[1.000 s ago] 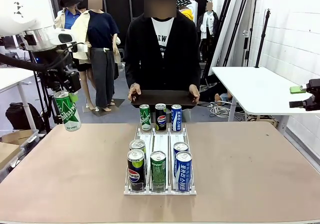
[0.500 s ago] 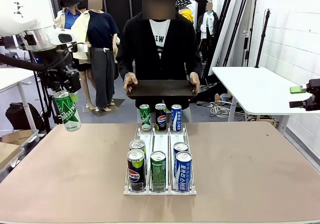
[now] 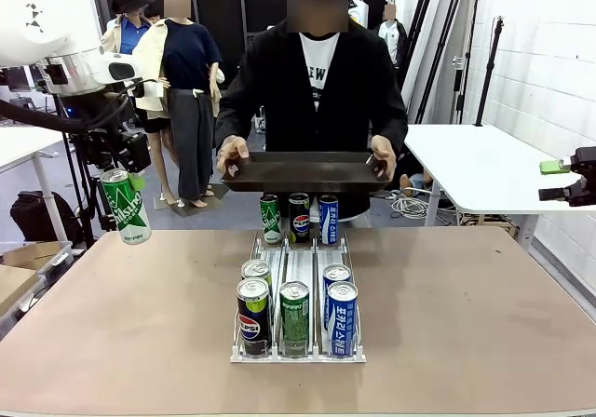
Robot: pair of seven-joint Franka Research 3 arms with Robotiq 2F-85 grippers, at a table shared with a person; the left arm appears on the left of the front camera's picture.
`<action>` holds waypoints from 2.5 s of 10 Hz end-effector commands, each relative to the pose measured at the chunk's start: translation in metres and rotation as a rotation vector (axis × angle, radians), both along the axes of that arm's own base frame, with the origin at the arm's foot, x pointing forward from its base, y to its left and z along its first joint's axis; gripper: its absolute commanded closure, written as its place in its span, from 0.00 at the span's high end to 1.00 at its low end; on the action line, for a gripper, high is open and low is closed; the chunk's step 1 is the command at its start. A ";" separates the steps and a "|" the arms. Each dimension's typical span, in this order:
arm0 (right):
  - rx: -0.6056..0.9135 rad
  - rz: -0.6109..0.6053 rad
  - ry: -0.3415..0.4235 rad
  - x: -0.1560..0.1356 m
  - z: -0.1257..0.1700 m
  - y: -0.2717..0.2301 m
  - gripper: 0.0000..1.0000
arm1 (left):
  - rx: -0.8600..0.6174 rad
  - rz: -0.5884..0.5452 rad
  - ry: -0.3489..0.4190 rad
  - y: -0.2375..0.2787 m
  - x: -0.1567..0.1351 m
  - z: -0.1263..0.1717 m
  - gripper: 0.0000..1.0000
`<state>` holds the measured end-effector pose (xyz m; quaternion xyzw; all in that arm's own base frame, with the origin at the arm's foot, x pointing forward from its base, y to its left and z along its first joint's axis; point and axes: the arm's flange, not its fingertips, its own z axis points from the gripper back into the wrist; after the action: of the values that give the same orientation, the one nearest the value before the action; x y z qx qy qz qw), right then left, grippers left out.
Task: Retrieve and hand over the desired beverage to the person.
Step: Place the picked can on the Handle tray extended by the person.
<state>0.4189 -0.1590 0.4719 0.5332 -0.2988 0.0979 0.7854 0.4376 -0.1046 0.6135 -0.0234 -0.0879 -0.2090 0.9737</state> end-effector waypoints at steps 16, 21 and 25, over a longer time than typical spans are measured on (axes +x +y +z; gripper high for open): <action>0.013 0.003 -0.005 -0.001 0.000 0.001 1.00 | 0.039 -0.109 -0.016 -0.048 -0.001 0.127 0.00; 0.013 0.003 -0.005 -0.001 0.000 0.001 1.00 | 0.043 -0.189 -0.048 -0.131 0.029 0.153 0.00; 0.013 0.003 -0.005 -0.001 0.000 0.001 1.00 | 0.047 -0.223 -0.048 -0.188 0.047 0.140 0.00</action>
<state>0.4191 -0.1585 0.4719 0.5334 -0.2983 0.0984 0.7854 0.4723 -0.2808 0.7392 -0.0197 -0.0993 -0.3224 0.9412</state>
